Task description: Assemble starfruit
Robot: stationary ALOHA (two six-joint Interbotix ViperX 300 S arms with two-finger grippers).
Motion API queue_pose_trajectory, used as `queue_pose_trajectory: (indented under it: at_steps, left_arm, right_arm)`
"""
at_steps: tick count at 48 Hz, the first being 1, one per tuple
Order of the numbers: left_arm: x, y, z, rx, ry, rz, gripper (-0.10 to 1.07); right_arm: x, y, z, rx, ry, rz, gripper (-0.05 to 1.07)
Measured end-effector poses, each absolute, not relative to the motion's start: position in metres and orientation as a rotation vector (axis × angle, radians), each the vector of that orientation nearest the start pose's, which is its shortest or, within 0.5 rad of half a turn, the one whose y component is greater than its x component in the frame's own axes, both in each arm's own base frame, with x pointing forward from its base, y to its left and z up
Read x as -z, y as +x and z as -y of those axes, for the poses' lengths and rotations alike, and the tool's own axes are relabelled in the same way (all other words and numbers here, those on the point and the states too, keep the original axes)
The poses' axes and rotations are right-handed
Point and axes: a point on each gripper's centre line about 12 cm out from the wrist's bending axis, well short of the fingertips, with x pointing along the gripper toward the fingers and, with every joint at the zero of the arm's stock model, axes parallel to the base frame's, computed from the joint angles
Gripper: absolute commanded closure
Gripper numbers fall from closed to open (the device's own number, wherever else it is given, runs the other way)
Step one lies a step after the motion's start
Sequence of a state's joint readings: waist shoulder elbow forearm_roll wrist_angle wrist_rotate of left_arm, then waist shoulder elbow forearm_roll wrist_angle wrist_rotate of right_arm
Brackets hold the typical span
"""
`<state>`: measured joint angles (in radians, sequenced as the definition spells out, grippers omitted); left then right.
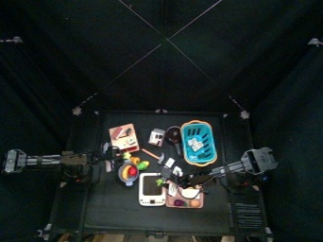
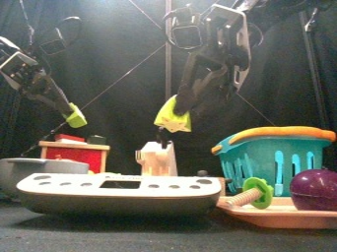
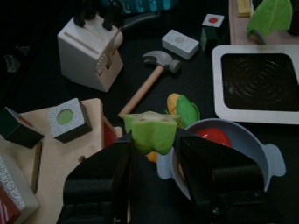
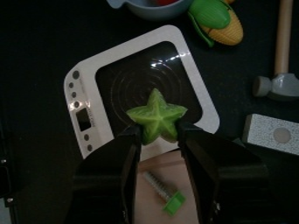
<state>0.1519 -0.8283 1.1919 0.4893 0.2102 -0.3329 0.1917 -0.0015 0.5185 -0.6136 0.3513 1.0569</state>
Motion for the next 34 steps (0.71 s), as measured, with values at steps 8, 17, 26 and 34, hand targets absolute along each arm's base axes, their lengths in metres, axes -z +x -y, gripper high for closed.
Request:
queue_pose_trajectory:
  at_steps: [8,17,26,34]
  left_arm:
    - [-0.207,0.198,-0.037,-0.18,0.11,-0.55,0.26]
    - [-0.212,0.202,-0.03,-0.139,0.098,-0.493,0.26]
    - [-0.218,0.207,-0.024,-0.121,-0.009,-0.419,0.26]
    - [-0.223,0.212,-0.013,-0.078,-0.085,-0.391,0.26]
  right_arm:
    - [-0.205,0.393,-0.051,0.19,0.292,-0.746,0.35]
    - [-0.221,0.389,-0.035,0.211,0.288,-0.699,0.35]
    - [-0.239,0.386,-0.024,0.218,0.282,-0.644,0.35]
    - [-0.25,0.386,-0.018,0.203,0.299,-0.594,0.35]
